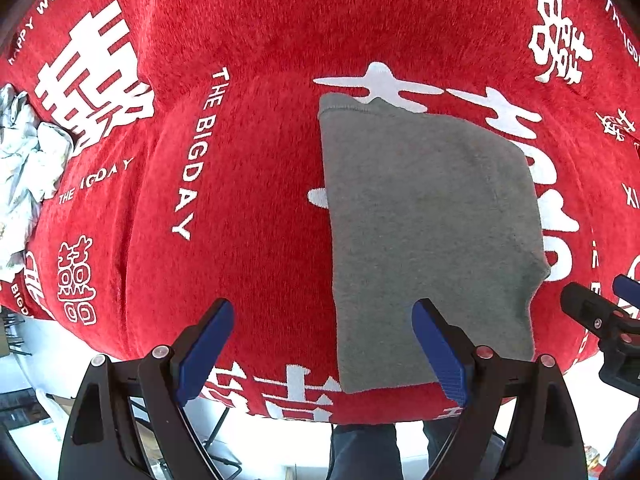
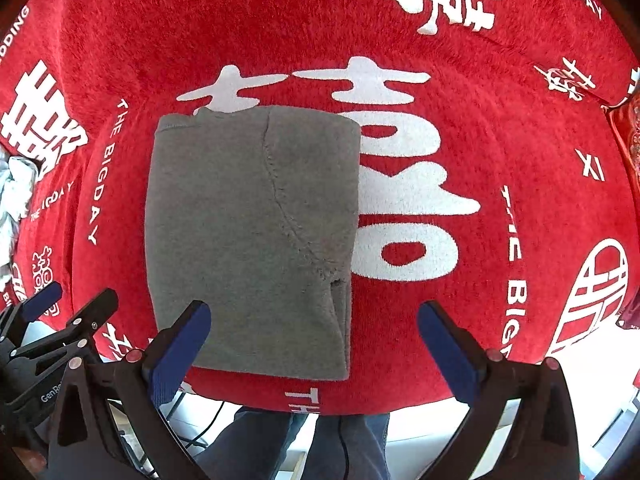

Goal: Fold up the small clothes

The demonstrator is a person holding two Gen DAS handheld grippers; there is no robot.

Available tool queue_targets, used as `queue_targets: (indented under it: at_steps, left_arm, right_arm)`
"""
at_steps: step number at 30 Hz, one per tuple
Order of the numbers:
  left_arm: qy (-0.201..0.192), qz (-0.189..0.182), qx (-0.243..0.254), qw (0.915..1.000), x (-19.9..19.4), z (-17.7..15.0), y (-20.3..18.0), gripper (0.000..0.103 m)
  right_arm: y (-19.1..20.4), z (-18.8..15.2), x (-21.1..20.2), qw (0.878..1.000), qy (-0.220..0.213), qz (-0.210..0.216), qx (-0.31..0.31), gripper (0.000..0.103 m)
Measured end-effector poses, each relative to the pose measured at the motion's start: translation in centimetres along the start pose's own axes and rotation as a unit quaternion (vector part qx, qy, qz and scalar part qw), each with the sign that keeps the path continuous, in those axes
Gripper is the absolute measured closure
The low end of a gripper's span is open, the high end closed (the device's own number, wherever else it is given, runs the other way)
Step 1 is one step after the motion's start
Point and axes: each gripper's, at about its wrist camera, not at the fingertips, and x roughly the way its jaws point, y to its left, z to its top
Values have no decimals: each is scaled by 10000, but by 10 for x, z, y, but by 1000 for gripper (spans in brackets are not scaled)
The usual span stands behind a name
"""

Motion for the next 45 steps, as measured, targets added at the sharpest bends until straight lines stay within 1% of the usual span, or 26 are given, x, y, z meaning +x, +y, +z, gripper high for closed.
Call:
queue_targets:
  at_steps: [45]
  left_arm:
    - [-7,-23,-19,10000,1,2,8,12]
  right_arm:
    - [9,0,-2,9999,12,-92,-47,0]
